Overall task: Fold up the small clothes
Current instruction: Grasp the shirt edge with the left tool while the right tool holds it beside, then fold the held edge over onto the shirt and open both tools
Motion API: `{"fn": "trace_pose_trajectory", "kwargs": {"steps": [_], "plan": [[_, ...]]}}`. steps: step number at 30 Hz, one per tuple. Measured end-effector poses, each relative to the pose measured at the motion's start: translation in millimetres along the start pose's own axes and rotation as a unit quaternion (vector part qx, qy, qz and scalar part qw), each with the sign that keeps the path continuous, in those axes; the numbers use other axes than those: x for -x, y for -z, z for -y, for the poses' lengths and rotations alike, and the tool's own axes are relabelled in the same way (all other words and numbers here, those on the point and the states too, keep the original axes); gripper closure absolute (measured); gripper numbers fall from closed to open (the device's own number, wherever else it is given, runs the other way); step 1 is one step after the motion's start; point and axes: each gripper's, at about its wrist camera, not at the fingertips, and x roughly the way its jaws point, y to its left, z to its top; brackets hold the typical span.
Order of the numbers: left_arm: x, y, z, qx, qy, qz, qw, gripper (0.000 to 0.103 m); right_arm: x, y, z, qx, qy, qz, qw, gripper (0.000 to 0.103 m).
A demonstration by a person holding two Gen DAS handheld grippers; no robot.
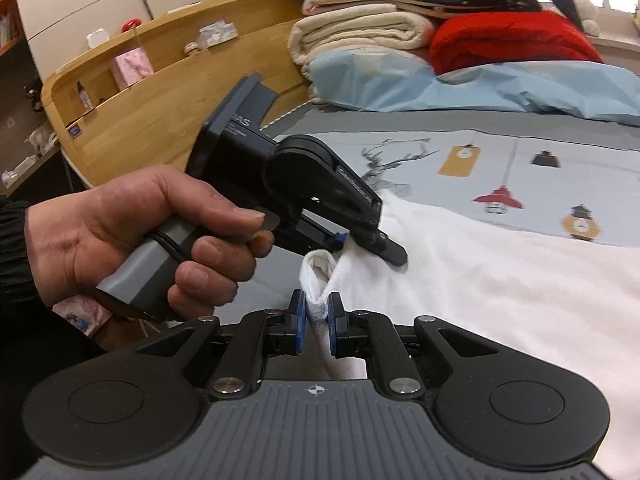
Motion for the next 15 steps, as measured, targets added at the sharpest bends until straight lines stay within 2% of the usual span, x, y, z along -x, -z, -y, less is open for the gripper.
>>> {"fn": "trace_pose_trajectory", "kwargs": {"steps": [6, 11, 15], "plan": [[-15.0, 2.9, 58.4, -0.035, 0.001, 0.003, 0.9994, 0.088, 42.2, -0.5, 37.3, -0.027, 0.036, 0.027, 0.999, 0.092], [-36.0, 20.2, 134.1, -0.098, 0.005, 0.002, 0.9952, 0.088, 86.2, 9.5, 64.8, -0.046, 0.075, 0.048, 0.995, 0.092], [-59.6, 37.2, 194.7, -0.136, 0.025, -0.001, 0.9904, 0.088, 131.1, 21.8, 86.4, -0.068, 0.119, 0.079, 0.987, 0.093]]}}
